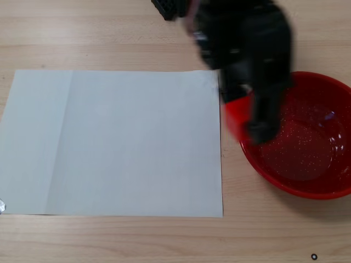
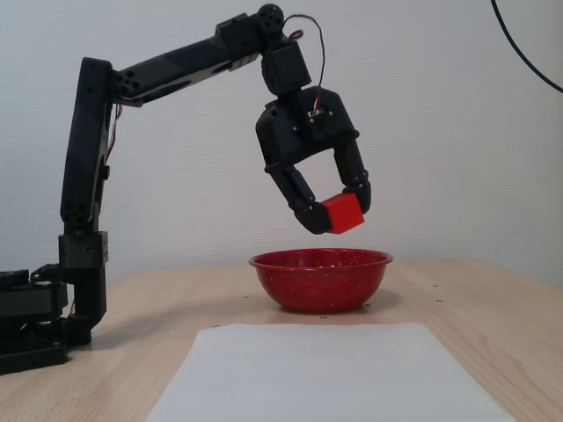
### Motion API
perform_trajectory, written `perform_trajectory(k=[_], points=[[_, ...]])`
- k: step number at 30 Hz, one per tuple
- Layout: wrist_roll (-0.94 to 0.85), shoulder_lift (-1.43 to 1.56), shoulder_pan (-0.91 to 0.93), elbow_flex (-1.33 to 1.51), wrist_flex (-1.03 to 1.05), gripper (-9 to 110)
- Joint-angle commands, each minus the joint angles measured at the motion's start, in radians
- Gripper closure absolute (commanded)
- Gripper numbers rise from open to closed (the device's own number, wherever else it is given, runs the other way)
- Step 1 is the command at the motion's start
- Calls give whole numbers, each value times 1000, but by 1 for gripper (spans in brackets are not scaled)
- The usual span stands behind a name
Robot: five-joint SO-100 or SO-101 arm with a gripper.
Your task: Grasp the red cube and put it in the red bowl.
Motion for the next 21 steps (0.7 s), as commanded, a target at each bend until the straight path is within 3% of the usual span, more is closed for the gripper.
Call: perform_trajectory(k=[1,17,21], points=[[-15,158,37,-38,-52,101],[-23,123,227,156,-270,101],[-20,120,244,167,-272,85]])
